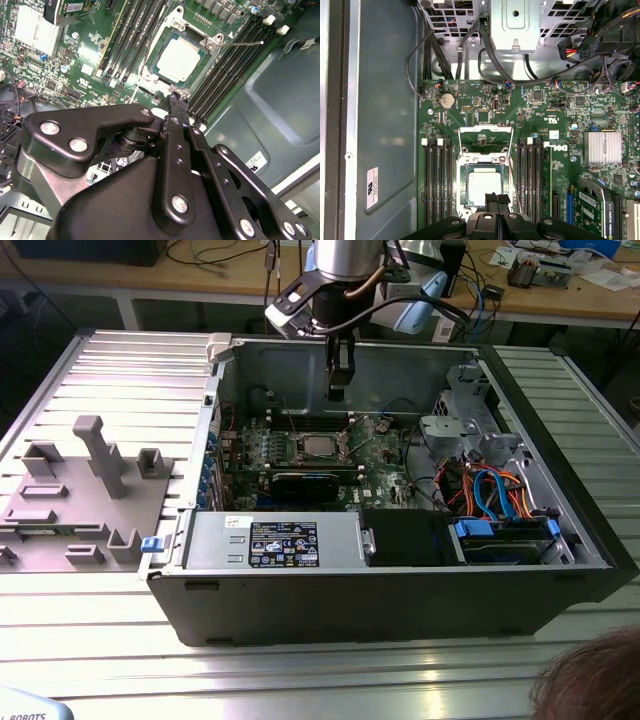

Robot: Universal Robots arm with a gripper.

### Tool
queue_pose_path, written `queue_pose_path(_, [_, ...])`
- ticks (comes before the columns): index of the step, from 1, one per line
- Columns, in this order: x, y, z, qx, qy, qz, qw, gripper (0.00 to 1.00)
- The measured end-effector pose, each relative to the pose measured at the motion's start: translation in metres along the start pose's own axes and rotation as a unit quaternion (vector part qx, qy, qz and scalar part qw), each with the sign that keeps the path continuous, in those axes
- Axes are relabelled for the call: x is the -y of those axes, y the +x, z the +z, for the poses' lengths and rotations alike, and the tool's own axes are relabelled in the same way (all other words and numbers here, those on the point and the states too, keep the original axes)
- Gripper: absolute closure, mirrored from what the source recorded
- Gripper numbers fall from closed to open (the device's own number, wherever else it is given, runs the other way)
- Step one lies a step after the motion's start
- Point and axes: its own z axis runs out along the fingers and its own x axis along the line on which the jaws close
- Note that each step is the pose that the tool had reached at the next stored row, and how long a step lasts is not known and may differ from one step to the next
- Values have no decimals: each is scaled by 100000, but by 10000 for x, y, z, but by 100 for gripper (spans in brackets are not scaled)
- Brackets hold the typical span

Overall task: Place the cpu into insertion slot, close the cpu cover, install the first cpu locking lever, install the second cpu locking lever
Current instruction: 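Close the cpu cover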

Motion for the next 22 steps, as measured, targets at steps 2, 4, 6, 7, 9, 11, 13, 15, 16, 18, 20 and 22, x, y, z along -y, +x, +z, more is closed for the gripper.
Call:
queue_pose_path(2, [0, 0, -3, -4, -2, 3, 100000, 89])
queue_pose_path(4, [0, 0, -6, -9, 0, 2, 100000, 89])
queue_pose_path(6, [0, 0, -11, -17, -1, 1, 100000, 89])
queue_pose_path(7, [0, 0, -12, -18, 1, 1, 100000, 89])
queue_pose_path(9, [0, 0, -15, -22, -1, 2, 100000, 89])
queue_pose_path(11, [-1, -1, -21, -20, 1, 2, 100000, 89])
queue_pose_path(13, [-1, -1, -24, -22, -1, 2, 100000, 89])
queue_pose_path(15, [-1, -1, -30, -20, 1, 2, 100000, 89])
queue_pose_path(16, [-1, -1, -31, -21, 1, 1, 100000, 89])
queue_pose_path(18, [-1, -1, -35, -21, -1, 1, 100000, 89])
queue_pose_path(20, [-1, -1, -40, -20, 1, 2, 100000, 89])
queue_pose_path(22, [-1, -1, -43, -24, -2, 1, 100000, 89])
